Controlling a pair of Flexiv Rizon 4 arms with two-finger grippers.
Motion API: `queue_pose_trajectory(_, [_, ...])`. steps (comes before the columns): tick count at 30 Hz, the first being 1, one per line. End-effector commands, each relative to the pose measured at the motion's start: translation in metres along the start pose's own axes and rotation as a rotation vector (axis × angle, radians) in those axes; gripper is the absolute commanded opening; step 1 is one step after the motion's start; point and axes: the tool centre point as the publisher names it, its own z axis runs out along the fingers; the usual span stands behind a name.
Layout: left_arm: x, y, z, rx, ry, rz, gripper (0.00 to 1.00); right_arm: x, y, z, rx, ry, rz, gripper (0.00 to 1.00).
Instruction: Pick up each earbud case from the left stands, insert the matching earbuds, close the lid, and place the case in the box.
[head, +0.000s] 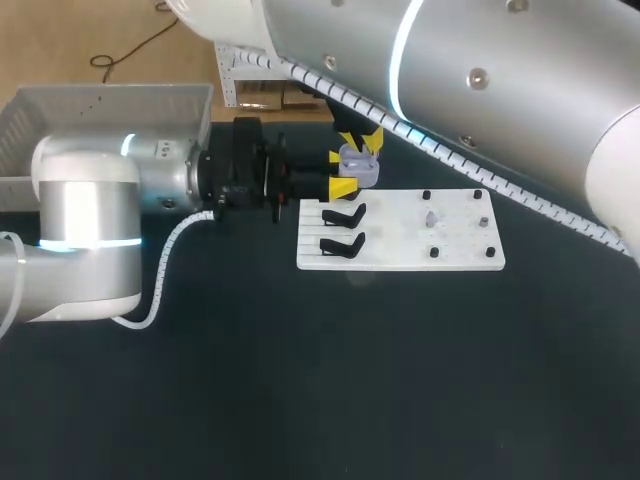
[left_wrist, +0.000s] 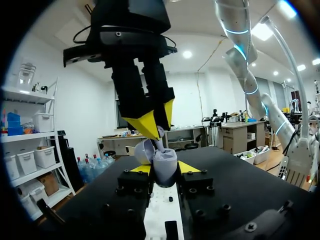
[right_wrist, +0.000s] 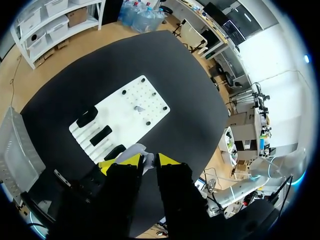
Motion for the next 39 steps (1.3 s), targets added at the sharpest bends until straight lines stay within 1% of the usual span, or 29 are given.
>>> queue_pose_trajectory(1, [-0.001,-0.001,0.001,-0.004,-0.001,0.002,0.00,0.000,0.000,0.002,-0.003,0.000,0.000,0.00])
queue_pose_trajectory(12, [-0.001,-0.001,0.001,-0.004,-0.001,0.002,0.00,0.010,0.002,0.006,-0.004,0.002,-0.016,0.00])
queue_pose_trajectory(23, [-0.001,-0.001,0.001,-0.004,-0.001,0.002,0.00,0.013,0.001,0.010,-0.006,0.010,-0.020,0.00])
queue_pose_trajectory(39, [-0.001,-0.001,0.001,-0.004,-0.001,0.002,0.00,0.006,-0.004,0.013,-0.056,0.069,0.006,0.00])
